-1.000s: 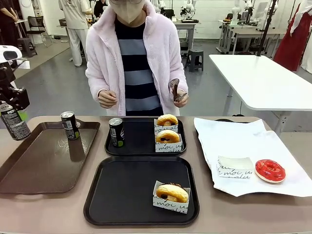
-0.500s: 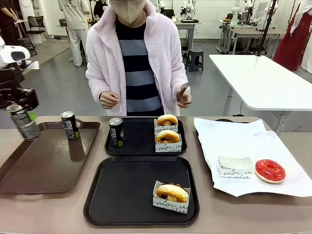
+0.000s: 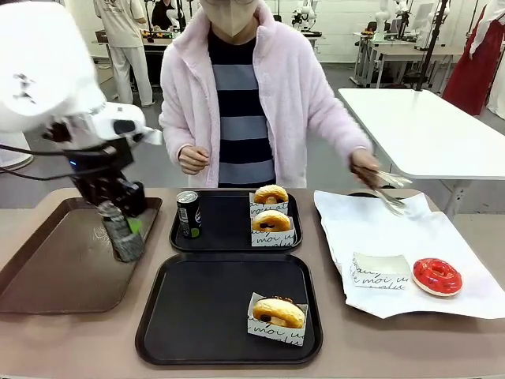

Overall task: Set up donuts and drinks on trays.
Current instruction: Pick up one Pepsi coke from the Handle tray and place it on the Flat Tray without a Pepsi coke.

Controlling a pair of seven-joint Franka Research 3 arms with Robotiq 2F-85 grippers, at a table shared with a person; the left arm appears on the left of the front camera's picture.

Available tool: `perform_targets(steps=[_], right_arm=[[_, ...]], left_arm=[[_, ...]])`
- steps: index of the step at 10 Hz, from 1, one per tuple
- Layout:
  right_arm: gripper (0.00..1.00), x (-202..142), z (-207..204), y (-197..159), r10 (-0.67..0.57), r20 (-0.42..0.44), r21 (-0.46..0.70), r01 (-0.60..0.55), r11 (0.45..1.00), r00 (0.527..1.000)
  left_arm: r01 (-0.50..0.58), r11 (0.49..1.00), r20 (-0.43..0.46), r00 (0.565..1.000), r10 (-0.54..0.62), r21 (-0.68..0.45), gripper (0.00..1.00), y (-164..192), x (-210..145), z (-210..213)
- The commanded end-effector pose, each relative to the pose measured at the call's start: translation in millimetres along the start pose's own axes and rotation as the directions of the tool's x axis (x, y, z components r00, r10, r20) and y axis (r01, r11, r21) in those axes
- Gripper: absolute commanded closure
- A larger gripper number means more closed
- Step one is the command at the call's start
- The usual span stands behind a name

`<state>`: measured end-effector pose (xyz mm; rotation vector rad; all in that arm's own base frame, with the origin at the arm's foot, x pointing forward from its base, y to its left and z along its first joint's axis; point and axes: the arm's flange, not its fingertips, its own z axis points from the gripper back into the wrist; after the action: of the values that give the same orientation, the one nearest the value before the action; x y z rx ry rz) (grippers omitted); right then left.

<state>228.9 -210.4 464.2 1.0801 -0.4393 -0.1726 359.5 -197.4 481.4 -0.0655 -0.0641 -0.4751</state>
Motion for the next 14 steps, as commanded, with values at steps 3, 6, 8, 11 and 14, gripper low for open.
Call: perform_targets(steps=[3, 6, 8, 11, 14], right_arm=[[0.00, 2, -1, 0, 0.007, 0.006, 0.020, -0.007, 1.000, 1.000], [0.00, 2, -1, 0, 0.007, 0.006, 0.020, -0.007, 1.000, 1.000], [0.00, 2, -1, 0, 0.007, 0.006, 0.020, -0.007, 1.000, 1.000], [0.00, 2, -1, 0, 0.007, 0.006, 0.020, -0.007, 1.000, 1.000], [0.00, 2, -1, 0, 0.007, 0.006, 0.020, -0.007, 1.000, 1.000]], left_arm=[[0.087, 0.996, -0.025, 0.996, -0.086, 0.009, 0.42, -57, 41, -28], [0.077, 0.997, -0.058, 0.995, -0.077, 0.011, 0.42, -72, 50, -38], [0.105, 0.994, -0.058, 0.993, -0.105, -0.010, 0.42, -73, 46, -46], [0.105, 0.994, -0.058, 0.993, -0.105, -0.010, 0.42, -73, 46, -46], [0.115, 0.993, -0.049, 0.992, -0.115, 0.010, 0.42, -78, 48, -52]])
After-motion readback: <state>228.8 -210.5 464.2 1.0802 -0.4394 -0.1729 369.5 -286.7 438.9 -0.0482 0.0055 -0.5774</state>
